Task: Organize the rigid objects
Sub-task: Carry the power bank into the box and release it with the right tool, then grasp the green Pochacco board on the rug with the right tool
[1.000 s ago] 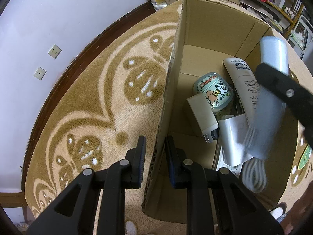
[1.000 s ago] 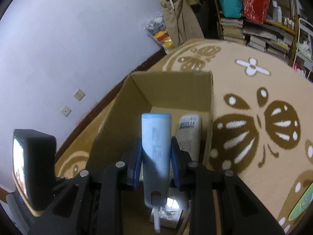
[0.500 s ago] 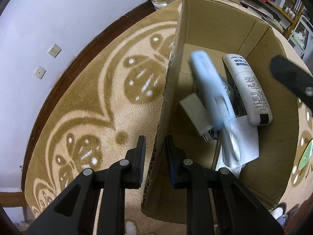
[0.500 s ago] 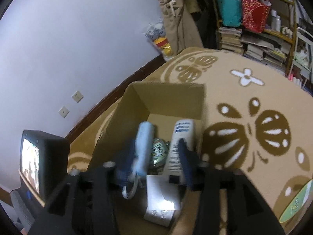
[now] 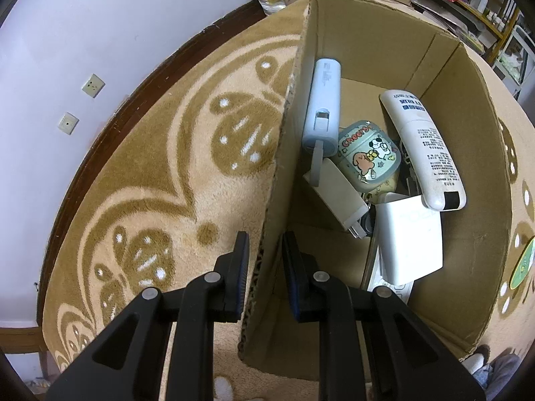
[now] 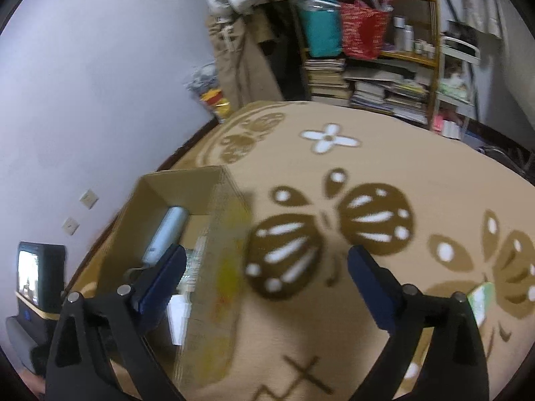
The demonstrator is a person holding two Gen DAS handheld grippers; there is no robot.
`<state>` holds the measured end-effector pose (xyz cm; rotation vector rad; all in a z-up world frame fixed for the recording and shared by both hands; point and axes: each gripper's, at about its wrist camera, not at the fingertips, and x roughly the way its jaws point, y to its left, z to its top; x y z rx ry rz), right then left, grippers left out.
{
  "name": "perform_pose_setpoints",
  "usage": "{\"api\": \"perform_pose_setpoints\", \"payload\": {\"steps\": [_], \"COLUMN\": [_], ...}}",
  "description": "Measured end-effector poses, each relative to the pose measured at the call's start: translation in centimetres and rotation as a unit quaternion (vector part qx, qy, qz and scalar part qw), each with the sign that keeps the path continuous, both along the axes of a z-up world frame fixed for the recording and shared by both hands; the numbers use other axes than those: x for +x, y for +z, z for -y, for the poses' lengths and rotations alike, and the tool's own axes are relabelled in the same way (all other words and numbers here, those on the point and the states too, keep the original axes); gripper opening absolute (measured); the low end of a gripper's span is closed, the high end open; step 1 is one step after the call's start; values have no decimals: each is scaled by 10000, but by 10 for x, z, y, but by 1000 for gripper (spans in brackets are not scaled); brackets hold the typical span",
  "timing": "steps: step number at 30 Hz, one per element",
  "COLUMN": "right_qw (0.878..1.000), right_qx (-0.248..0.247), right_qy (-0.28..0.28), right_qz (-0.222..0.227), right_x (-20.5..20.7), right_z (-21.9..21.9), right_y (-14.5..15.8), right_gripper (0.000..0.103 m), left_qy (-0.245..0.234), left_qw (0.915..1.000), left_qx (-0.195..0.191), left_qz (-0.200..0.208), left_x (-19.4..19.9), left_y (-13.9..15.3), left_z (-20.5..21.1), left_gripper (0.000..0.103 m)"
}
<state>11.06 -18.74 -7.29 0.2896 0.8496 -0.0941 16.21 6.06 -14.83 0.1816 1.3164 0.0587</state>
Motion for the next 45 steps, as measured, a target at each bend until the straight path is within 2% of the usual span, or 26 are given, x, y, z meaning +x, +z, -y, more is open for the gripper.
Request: {"api": "perform_pose_setpoints", "payload": {"steps": [5, 11, 16, 21, 23, 30, 34, 37, 38, 39, 43, 45], "right_qw": [9985, 9904, 9736, 9555, 9511, 9361, 9348, 9345, 9354, 9374, 9429, 9454], "right_qx": [50, 106, -280, -370, -408, -33, 162, -49, -73, -99, -62, 112], "right_qy": [-509, -1351, -2223, -2823, -2909, -3232, -3189, -3141, -3118, -3071, -2955, -2926], "right_qz": [-177, -258, -444, -777, -952, -1385, -1558, -1671, -1664, -1639, -1536, -1428], "right_x": [-13, -37, -54, -69, -71, -83, -82, -79, -79, -78, -76, -79], "right_z": [36, 82, 114, 147, 156, 180, 180, 173, 172, 170, 163, 162], "right_y": [-18, -42, -61, -79, -85, -108, -117, -120, -119, -118, -115, -112], "right_gripper": [102, 102, 102, 102, 102, 102, 87, 79, 74, 64, 62, 62], "left_qy": [-28, -24, -20, -22, -20, -26, -16, -17, -20, -19, -15, -13], "left_qw": [10000, 10000, 10000, 9999, 10000, 9999, 10000, 9999, 9999, 9999, 9999, 10000], "left_qx": [64, 83, 76, 89, 86, 103, 88, 91, 93, 90, 85, 81], "left_qz": [24, 28, 36, 40, 38, 43, 41, 47, 50, 52, 52, 52], "left_x": [-1, -1, -1, -1, -1, -1, -1, -1, -1, -1, -1, -1], "left_y": [1, 2, 3, 3, 3, 4, 4, 4, 4, 5, 5, 5], "left_z": [2, 3, 3, 3, 2, 3, 3, 3, 3, 2, 2, 1], "left_gripper": [18, 18, 18, 18, 18, 19, 19, 19, 19, 19, 19, 19]}}
